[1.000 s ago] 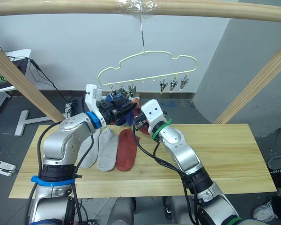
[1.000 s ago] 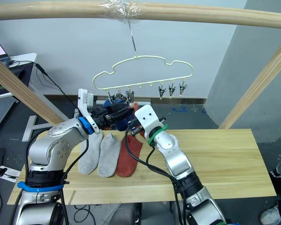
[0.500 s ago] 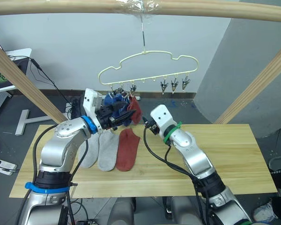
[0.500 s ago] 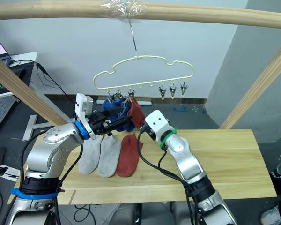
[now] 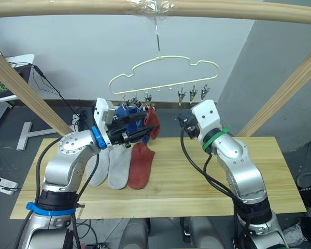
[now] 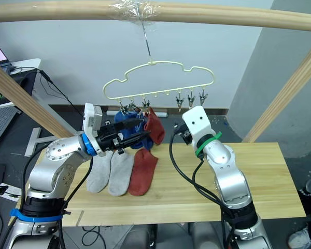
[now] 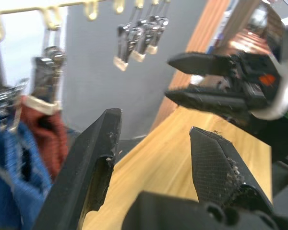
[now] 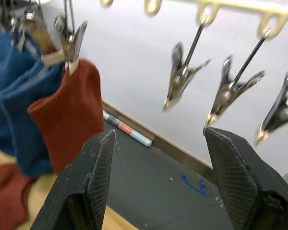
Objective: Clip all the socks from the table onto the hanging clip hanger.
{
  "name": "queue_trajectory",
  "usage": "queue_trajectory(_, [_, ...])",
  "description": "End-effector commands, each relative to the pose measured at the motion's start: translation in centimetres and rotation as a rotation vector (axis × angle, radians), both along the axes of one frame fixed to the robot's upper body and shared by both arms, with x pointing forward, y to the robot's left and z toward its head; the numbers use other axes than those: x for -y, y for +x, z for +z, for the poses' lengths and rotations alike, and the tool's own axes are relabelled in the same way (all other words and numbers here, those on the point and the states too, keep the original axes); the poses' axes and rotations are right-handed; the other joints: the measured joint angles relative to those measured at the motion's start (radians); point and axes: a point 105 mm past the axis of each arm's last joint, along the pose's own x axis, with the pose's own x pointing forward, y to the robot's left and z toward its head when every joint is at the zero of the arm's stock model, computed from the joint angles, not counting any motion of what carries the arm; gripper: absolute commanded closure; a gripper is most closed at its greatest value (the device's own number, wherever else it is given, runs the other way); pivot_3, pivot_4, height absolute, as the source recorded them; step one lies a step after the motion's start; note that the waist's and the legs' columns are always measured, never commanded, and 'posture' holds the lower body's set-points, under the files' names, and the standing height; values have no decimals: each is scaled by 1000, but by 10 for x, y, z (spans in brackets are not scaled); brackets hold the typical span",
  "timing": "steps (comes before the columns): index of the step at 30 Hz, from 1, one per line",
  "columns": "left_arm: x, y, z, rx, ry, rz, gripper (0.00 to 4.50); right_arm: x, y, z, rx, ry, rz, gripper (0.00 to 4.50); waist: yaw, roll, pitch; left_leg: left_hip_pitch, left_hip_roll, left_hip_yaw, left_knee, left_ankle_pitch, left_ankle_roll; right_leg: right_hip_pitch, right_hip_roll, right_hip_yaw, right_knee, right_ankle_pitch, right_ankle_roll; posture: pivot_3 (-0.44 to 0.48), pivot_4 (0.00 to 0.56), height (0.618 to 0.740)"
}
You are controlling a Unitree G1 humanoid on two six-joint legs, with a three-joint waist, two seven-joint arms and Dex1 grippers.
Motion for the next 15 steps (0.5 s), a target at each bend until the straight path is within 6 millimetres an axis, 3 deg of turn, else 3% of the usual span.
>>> queue_trajectory(1, [2,-3,21,75,-15,-31,1873,-1,0,19,41,60,6,1432,0,0,0,0,0,0,0,0,0,0,0,0,0,0,0,-50,243,720])
queue_trajectory(4, [4,0,27,85,-25,-40,1873,-3,5,20,17,98,1,1432,0,0,0,0,-1,0,0,0,0,0,0,0,0,1,-1,-48,241,720])
queue_trajectory(8, [5,3,29,91,-29,-44,1873,-4,12,20,-14,143,-18,2254,0,0,0,0,-1,0,0,0,0,0,0,0,0,1,-1,-45,238,720])
queue_trajectory(15, [2,4,28,88,-27,-54,1873,-10,18,23,-12,153,-18,2254,-1,0,0,0,0,0,0,0,0,-1,0,0,0,1,-1,-47,233,720])
